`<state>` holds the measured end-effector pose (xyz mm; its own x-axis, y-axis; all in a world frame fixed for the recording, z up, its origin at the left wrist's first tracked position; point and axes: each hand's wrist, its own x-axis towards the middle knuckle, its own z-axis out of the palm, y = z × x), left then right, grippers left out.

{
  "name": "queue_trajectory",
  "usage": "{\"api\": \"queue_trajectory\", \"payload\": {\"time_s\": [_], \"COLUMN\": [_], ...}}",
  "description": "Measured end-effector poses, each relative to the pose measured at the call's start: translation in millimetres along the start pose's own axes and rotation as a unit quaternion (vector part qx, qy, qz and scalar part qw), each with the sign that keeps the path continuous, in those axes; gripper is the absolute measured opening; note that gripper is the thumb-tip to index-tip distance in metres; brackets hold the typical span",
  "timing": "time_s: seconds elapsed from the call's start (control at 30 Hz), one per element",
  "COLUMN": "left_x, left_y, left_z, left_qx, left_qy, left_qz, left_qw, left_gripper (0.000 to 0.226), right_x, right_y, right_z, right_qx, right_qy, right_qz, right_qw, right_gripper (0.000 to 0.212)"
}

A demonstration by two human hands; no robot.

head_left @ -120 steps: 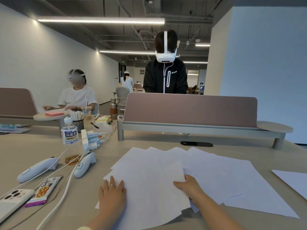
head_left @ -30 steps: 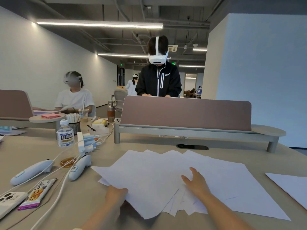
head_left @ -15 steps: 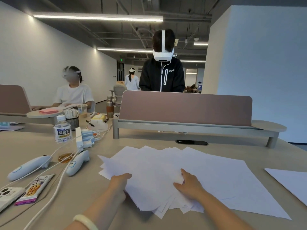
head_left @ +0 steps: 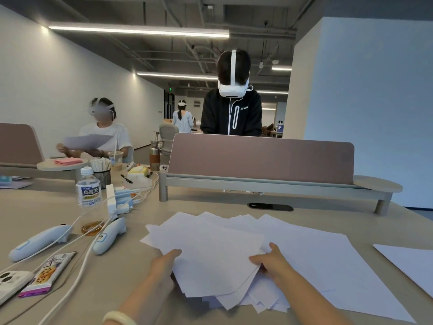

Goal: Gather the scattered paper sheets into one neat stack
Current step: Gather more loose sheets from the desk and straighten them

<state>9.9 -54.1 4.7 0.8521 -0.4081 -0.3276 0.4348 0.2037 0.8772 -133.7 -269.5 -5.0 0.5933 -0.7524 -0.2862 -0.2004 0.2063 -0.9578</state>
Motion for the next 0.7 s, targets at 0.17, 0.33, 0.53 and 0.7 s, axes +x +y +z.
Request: {"api": "queue_trajectory", "payload": {"time_s": [0.17,0.33,0.53,0.7], "left_x": [2.5,-1.4,-2.5,-18.2], "left_y": [-2.1,1.1,3.4,13.6], "left_z": [-6.0,-6.7,-8.7,-3.7], "left_qx": [0.044,0.12,0.229,0.293], "left_qy": [-0.041,-0.042,-0.02,-0.048], "left_qz": [-0.025,-0.017,0.035,0.063], "left_qw": [0.998,0.992,0.973,0.953], "left_gripper": [0.003,0.016,0.023,0.021], "right_x": [-8.1,-14.0,-30.4,-30.6], "right_y": [4.3,1.5,-3.7,-1.8], "right_z": [5.6,-13.3,-37.8,-66.9], "right_qx": [0.027,-0.036,-0.232,-0.315], "right_qy": [-0.085,-0.12,-0.098,0.029], "right_qz": [0.03,0.036,-0.017,-0.077], "right_qw": [0.996,0.991,0.968,0.946], "right_gripper": [0.096,0.06,0.02,0.01]}}
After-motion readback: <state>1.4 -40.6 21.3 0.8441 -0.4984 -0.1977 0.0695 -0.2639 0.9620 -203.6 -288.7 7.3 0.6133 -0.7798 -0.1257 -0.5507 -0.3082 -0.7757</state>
